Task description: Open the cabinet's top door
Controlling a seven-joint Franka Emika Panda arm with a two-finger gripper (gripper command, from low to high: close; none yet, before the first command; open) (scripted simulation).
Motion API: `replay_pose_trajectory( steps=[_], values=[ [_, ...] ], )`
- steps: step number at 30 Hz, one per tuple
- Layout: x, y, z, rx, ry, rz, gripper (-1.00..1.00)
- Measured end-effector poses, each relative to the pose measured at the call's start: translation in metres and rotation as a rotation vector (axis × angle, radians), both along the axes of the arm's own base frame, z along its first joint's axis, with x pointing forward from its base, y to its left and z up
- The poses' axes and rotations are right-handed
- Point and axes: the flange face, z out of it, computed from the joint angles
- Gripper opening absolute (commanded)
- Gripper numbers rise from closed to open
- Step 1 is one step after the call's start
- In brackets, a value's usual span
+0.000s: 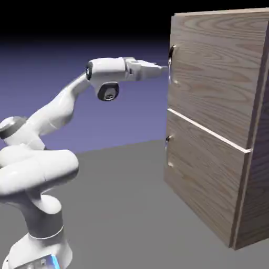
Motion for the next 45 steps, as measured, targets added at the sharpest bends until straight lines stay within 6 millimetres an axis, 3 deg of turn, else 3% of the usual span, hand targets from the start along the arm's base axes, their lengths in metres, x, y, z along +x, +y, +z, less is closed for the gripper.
replay_pose_trajectory(
  steps=[1, 3, 10, 20, 25, 33, 45],
  values=[
    [0.011, -0.001, 0.000, 0.001, 0.000, 0.000, -1.00],
    [0.011, -0.001, 0.000, 0.001, 0.000, 0.000, -1.00],
    [-0.061, -0.030, 0.000, 0.001, 0.000, 0.177, -1.00],
    [-0.164, -0.101, 0.000, 0.001, -0.001, 0.457, -1.00],
    [-0.173, -0.110, 0.000, 0.001, 0.000, 0.485, -1.00],
    [-0.221, -0.165, 0.000, 0.001, 0.000, 0.648, -1.00],
    [-0.265, -0.240, 0.000, 0.001, 0.000, 0.842, -1.00]
  ],
)
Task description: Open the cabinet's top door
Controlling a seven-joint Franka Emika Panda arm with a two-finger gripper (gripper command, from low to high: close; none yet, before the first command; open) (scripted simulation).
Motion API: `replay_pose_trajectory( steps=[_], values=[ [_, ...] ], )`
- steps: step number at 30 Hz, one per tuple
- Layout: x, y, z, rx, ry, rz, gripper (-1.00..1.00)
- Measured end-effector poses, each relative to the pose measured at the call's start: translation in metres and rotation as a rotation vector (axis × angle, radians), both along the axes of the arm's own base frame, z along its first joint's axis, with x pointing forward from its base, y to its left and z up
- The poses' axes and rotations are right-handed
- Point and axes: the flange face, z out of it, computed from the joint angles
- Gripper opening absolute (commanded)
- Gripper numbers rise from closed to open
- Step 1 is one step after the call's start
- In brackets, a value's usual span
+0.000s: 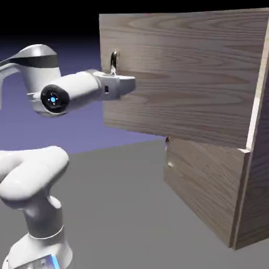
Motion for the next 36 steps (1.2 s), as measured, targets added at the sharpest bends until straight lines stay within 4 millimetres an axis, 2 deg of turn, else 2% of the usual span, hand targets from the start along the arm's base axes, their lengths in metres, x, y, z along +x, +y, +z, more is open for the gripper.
replay_pose_trajectory(
  steps=[9, 18, 27, 36],
  values=[
    [-0.025, -0.069, 0.000, 0.000, 0.000, 0.164, -1.00],
    [-0.041, -0.161, 0.000, 0.000, 0.000, 0.374, -1.00],
    [-0.037, -0.253, 0.000, 0.000, 0.000, 0.580, -1.00],
    [-0.024, -0.316, 0.000, 0.000, 0.000, 0.724, -1.00]
  ],
)
